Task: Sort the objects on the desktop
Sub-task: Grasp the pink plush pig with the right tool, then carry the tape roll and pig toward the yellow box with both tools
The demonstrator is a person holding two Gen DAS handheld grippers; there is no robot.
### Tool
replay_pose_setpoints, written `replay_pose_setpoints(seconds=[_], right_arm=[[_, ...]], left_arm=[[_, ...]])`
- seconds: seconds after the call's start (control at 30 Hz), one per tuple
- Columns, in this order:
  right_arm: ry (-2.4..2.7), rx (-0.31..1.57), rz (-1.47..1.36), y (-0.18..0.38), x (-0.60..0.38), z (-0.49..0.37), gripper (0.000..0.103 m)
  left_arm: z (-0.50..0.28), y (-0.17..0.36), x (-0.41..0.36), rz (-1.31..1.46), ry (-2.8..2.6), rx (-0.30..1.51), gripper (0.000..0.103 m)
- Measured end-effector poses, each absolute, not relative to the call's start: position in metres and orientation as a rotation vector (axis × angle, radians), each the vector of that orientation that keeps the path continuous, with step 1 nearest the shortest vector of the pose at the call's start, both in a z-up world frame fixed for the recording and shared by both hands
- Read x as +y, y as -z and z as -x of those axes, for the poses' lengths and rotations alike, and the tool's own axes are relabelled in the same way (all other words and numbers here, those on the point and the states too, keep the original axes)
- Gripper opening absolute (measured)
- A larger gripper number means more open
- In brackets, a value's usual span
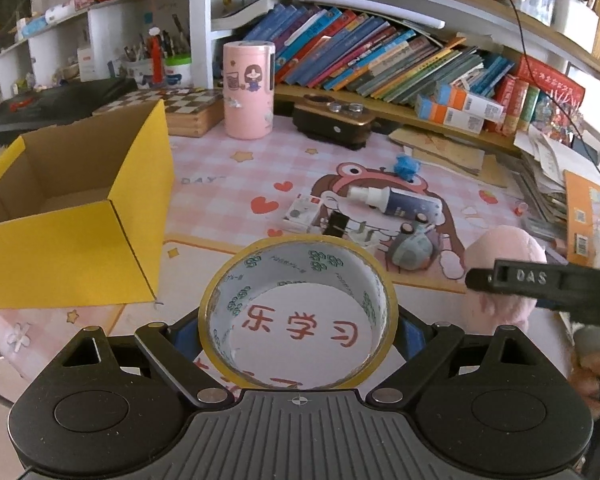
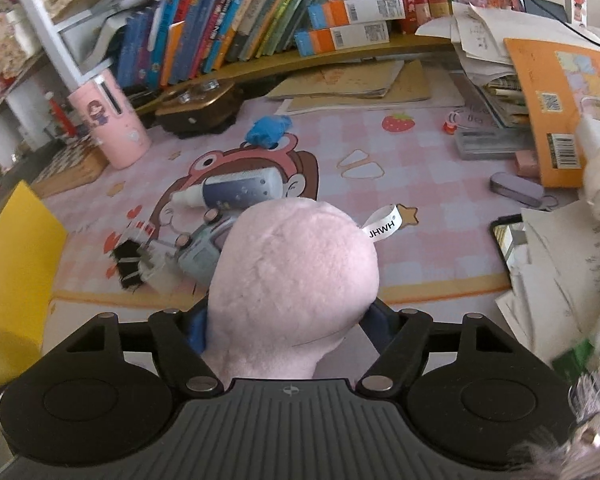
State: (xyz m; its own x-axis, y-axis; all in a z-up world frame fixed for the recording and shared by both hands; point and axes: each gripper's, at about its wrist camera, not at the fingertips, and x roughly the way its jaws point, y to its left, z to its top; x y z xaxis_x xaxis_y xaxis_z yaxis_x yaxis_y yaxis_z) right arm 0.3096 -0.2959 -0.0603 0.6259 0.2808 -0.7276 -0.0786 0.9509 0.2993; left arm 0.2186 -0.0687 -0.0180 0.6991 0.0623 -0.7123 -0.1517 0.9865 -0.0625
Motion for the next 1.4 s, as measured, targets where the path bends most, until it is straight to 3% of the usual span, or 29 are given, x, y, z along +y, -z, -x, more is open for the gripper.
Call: replay_pose_setpoints(seconds=[0.63, 1.4], right_arm=[[-0.318, 0.838, -0.068, 0.027, -0.259, -0.243, 0.073], [-0.375, 0.862, 0.004, 0.019, -0.147, -0.167, 0.073]], left_arm=[[-0.181, 0.004, -0.055, 0.114, -0.118, 0.735, 0.092], [-0.103, 0.008, 0.04, 0.157, -0.116, 0.741, 0.092]])
